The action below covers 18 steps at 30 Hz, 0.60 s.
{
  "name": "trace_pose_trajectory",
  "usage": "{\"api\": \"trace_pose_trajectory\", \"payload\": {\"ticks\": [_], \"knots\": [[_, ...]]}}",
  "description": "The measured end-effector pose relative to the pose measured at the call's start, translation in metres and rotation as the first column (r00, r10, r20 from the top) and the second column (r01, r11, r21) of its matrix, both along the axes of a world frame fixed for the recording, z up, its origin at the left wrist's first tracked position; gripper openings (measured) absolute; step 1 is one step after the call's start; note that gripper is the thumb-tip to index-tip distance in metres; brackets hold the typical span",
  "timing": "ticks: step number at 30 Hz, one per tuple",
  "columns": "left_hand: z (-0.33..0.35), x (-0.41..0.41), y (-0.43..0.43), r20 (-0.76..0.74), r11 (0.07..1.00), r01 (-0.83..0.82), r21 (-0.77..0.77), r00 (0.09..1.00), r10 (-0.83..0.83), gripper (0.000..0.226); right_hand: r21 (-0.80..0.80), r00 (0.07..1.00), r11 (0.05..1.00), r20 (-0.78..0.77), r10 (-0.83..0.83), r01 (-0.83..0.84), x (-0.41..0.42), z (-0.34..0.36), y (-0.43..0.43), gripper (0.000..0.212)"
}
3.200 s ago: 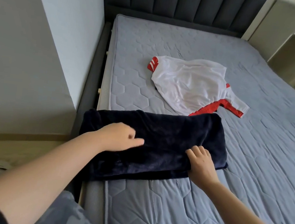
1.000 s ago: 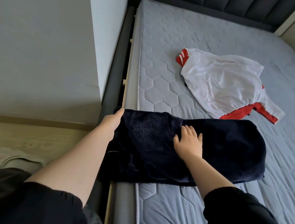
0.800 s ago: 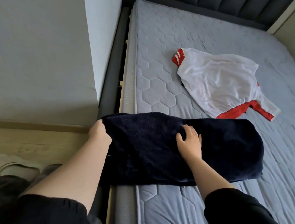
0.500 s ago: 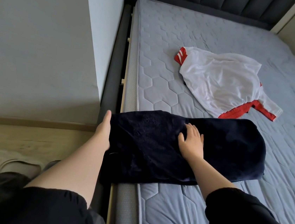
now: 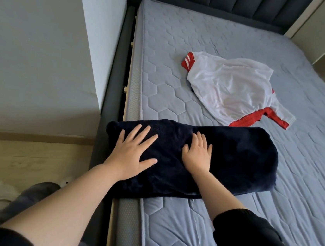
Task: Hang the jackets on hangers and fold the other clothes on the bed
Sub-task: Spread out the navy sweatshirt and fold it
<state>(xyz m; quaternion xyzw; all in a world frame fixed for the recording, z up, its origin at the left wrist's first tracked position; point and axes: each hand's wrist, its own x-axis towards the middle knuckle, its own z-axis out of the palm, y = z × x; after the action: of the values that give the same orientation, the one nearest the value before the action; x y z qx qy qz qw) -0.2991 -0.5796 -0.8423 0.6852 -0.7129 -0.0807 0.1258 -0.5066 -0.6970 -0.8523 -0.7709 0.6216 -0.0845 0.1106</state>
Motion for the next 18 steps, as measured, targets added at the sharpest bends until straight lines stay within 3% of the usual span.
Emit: {"api": "trace_pose_trajectory", "payload": {"ticks": [3, 6, 8, 10, 13, 16, 18], "knots": [[-0.019, 0.005, 0.009, 0.001, 0.991, -0.059, 0.123, 0.998, 0.059, 0.078, 0.072, 0.998, 0.997, 0.049, 0.032, -0.036, 0.001, 0.017, -0.001, 0.062], [-0.033, 0.012, 0.02, -0.089, 0.953, -0.228, 0.2, 0.964, 0.249, 0.086, 0.025, 0.988, 0.993, 0.108, 0.113, -0.117, 0.014, 0.022, 0.009, 0.064], [-0.034, 0.013, 0.025, -0.199, 0.899, -0.366, 0.241, 0.888, 0.414, 0.1, -0.024, 0.981, 0.982, 0.035, 0.188, -0.188, 0.021, 0.011, 0.024, 0.064], [-0.031, 0.013, 0.023, -0.34, 0.823, -0.473, 0.313, 0.753, 0.563, 0.115, -0.068, 0.981, 0.979, -0.035, 0.192, -0.194, 0.022, -0.004, 0.034, 0.066], [-0.024, 0.011, 0.013, -0.526, 0.744, -0.508, 0.434, 0.528, 0.667, 0.128, -0.125, 0.987, 0.979, -0.035, 0.156, -0.159, 0.022, -0.015, 0.034, 0.066], [-0.022, 0.012, 0.005, -0.644, 0.634, -0.534, 0.56, 0.201, 0.738, 0.127, -0.133, 0.986, 0.978, -0.047, 0.158, -0.163, 0.024, -0.018, 0.032, 0.067], [-0.021, 0.012, 0.002, -0.653, 0.611, -0.509, 0.607, 0.118, 0.748, 0.119, -0.132, 0.986, 0.978, -0.062, 0.154, -0.161, 0.024, -0.02, 0.032, 0.068]]}}
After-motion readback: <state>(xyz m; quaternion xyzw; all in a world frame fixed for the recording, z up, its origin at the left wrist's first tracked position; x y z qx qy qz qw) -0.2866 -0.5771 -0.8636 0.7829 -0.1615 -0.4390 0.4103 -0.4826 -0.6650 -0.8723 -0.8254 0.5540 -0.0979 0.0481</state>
